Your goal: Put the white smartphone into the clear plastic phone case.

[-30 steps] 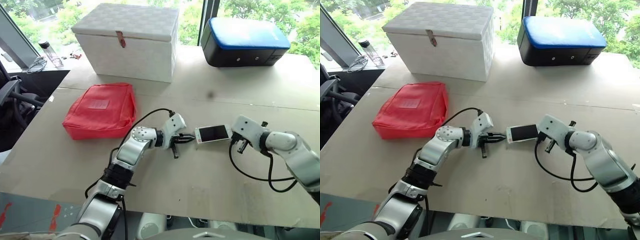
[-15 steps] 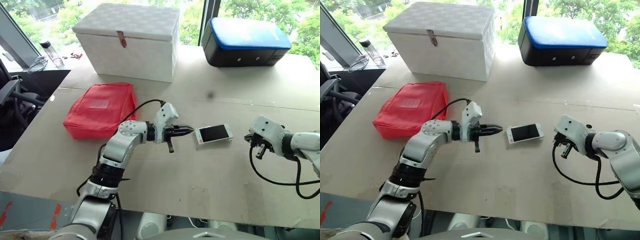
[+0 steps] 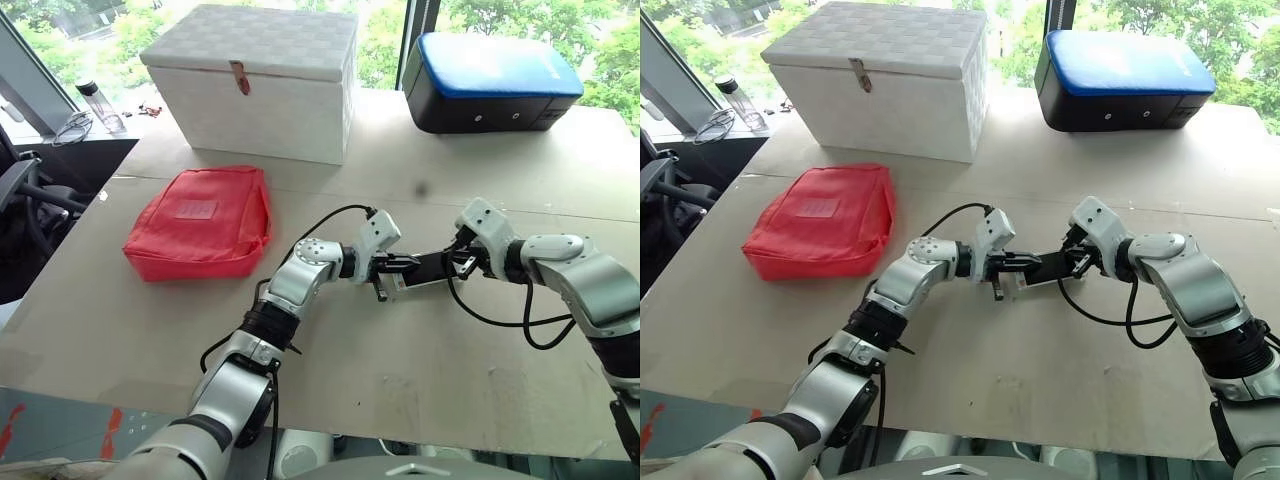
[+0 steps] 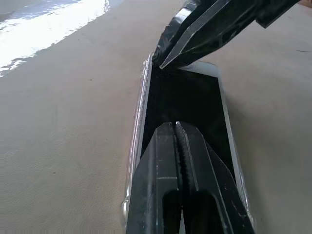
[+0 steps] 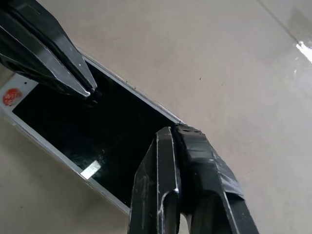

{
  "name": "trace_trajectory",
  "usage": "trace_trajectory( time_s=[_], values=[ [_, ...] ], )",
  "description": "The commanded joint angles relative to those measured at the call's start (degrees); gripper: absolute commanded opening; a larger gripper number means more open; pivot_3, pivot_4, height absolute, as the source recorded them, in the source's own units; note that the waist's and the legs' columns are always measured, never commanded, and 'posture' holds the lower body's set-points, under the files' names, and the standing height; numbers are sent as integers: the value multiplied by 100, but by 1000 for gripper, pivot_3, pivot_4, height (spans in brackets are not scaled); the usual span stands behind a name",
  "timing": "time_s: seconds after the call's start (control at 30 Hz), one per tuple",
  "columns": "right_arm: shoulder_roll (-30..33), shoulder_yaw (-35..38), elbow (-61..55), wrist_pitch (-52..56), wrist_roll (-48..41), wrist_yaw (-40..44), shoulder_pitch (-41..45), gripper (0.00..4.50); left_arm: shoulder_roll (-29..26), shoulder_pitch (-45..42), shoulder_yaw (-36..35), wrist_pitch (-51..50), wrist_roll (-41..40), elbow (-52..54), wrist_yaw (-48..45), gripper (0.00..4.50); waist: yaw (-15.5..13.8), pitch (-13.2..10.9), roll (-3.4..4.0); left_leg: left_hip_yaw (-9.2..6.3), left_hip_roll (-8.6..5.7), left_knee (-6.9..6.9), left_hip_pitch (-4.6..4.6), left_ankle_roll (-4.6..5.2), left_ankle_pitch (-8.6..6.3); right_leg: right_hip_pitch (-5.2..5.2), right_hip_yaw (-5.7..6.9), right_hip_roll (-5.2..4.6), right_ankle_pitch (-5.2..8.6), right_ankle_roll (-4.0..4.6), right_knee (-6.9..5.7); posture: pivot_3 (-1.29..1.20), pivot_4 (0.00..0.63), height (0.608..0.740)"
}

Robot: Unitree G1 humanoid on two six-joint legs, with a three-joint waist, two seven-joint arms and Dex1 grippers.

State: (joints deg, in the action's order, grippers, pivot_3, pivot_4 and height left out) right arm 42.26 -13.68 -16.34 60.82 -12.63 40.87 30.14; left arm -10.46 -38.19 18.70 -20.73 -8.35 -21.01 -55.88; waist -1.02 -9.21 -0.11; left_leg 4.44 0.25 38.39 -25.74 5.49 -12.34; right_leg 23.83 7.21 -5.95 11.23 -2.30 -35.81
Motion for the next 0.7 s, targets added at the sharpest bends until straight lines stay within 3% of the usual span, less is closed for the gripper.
trace_trajectory(
  time_s=[0.03, 0.23, 0.4, 0.57, 0.7],
  values=[
    [257, -523, 202, 131, 188, 194, 107, 0, -19, 40, 154, -3, 174, -19, -2, 91, 3, 1, 0, 0, 0, 0, 0, 23, -15, -2, 1, -1, 1, -1, 4, 0, 150, 740],
    [655, -1596, 820, -23, 425, 973, 212, 0, 84, 200, 255, -139, 236, 212, 111, 91, 2, 47, -20, -11, 0, 13, 18, 5, -33, -18, 7, -12, 23, -4, 4, 0, 150, 740],
    [462, -2143, 1248, -203, 723, 1354, 553, 0, 207, 330, 223, -190, 191, 408, 319, 91, 25, 127, -66, -17, 1, 13, 24, 3, -34, -21, 6, -15, 25, -1, 4, 0, 150, 740],
    [152, -2223, 1814, -455, 1043, 1452, 632, 0, 228, 388, 256, -222, 220, 460, 405, 91, 29, 202, -96, -18, 4, 12, 37, 1, -35, -27, 7, -18, 25, 0, -1, 0, 150, 740],
    [298, -2047, 1625, -390, 992, 1697, 445, 0, 256, 429, 224, -260, 207, 503, 470, 91, 7, 210, -96, -17, 4, 4, 61, 0, -35, -46, 8, -26, 25, 1, -2, 0, 150, 740]
  ],
)
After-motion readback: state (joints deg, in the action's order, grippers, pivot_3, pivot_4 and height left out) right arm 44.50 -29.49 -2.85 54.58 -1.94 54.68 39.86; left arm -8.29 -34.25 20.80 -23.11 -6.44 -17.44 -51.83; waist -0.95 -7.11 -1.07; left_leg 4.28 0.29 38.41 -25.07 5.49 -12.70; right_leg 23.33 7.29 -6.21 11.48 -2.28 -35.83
